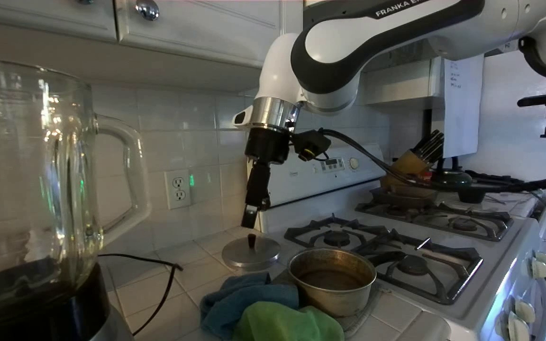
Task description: Use the blue towel to wipe the hood above the stove then place it on the left side of the counter.
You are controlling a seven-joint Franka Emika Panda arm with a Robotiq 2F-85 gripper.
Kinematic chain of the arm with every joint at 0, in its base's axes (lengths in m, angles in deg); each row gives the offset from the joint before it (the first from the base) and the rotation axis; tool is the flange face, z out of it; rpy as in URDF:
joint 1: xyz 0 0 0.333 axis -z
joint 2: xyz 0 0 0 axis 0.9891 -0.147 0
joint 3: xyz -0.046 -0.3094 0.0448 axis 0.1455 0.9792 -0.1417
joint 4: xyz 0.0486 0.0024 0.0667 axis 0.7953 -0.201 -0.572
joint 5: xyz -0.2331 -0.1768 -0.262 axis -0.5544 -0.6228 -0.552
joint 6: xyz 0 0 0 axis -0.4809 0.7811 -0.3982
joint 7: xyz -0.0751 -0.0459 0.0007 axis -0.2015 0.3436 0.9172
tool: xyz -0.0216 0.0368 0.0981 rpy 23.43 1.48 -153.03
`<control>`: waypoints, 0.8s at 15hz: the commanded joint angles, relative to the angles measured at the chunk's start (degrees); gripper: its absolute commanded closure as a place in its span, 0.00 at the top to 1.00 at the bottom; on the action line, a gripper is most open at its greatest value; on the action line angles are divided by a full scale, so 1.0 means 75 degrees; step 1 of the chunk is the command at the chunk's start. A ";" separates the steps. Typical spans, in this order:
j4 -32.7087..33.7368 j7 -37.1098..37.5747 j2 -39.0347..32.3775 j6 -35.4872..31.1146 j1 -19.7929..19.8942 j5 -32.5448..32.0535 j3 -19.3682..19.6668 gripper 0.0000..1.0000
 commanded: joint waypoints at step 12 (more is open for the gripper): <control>-0.2418 0.1584 0.1635 -0.0548 0.1388 0.0782 -0.0007 1.00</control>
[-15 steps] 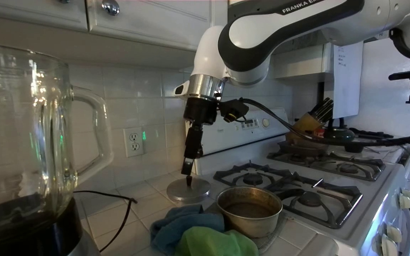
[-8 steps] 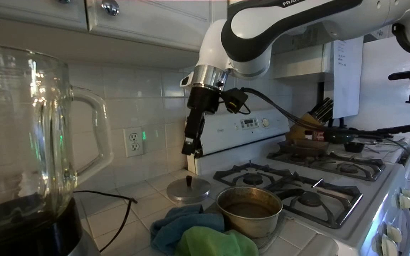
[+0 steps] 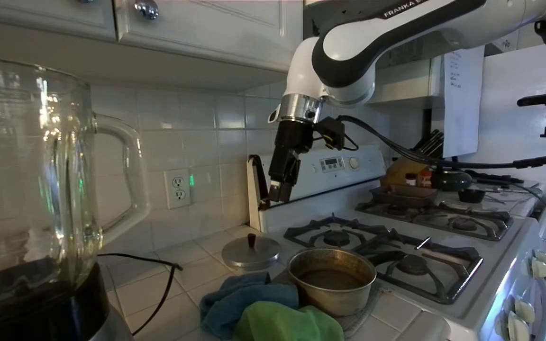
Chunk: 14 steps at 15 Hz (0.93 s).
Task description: Use the blue towel to wipe the hood above the stove then place it on the left side of the counter.
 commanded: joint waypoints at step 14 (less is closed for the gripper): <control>-0.4801 -0.1585 0.3140 -0.1870 0.0972 0.1688 0.0383 1.00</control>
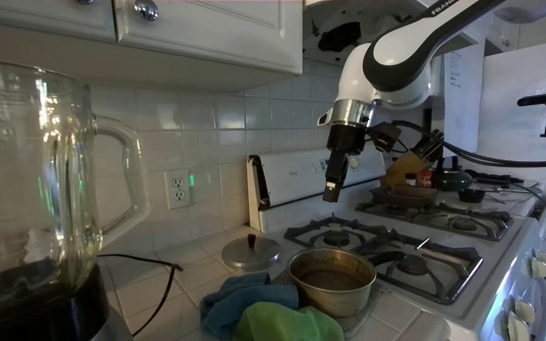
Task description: Use the blue towel to wipe the hood above the stove then place it on the left side of the counter.
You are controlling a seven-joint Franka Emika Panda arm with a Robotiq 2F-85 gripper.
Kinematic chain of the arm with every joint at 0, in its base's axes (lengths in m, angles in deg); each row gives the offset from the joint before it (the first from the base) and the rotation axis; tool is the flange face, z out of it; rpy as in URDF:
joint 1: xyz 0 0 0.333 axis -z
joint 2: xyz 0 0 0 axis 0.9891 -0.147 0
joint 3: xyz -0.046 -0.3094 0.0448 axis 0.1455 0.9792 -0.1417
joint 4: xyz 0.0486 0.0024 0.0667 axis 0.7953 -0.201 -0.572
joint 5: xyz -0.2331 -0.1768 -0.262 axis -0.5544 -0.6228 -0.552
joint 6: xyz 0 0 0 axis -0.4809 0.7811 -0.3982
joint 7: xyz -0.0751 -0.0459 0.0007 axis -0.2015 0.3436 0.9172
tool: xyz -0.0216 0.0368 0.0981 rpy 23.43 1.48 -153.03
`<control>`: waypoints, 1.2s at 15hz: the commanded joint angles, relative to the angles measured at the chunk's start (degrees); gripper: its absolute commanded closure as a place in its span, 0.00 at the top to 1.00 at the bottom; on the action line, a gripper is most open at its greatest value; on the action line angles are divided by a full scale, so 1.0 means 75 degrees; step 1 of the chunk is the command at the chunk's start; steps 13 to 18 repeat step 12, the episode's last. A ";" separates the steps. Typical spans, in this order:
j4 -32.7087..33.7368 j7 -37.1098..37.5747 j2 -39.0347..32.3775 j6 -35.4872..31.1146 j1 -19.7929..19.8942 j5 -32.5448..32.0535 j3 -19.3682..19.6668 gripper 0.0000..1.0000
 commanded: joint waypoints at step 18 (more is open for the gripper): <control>-0.1269 -0.0423 0.0804 -0.0489 -0.0113 0.0294 0.0354 1.00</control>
